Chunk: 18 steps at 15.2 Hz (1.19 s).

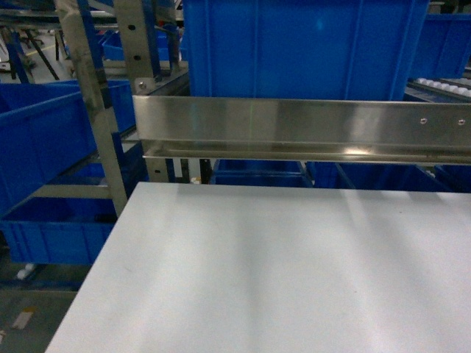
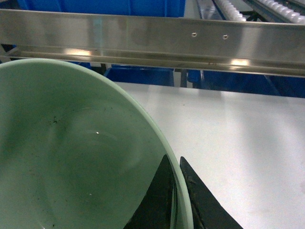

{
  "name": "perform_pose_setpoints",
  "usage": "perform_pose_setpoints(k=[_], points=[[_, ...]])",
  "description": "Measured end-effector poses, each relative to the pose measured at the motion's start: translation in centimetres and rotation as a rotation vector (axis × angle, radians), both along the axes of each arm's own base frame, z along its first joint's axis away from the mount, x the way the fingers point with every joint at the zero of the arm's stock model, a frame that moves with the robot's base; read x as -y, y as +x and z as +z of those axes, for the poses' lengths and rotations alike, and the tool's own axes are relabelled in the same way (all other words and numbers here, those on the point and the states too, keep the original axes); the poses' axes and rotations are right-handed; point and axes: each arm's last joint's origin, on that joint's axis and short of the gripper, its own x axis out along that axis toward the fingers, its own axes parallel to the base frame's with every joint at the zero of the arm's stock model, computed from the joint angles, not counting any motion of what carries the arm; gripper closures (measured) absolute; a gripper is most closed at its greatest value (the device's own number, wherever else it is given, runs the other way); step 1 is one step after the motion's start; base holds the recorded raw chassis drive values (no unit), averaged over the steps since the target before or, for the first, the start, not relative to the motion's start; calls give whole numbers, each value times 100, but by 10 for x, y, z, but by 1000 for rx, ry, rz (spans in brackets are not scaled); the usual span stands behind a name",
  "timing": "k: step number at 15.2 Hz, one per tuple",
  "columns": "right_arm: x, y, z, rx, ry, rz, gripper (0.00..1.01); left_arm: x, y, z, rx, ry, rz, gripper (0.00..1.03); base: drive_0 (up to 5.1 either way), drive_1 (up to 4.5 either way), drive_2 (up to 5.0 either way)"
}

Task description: Place green bowl on second shelf with right arm

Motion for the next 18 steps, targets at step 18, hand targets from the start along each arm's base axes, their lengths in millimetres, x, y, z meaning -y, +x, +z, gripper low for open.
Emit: perform_pose_setpoints(k=[18], points=[[0,0,-1,-9,0,0,99,0,0,0,2,0,0,5,-479,152,336]])
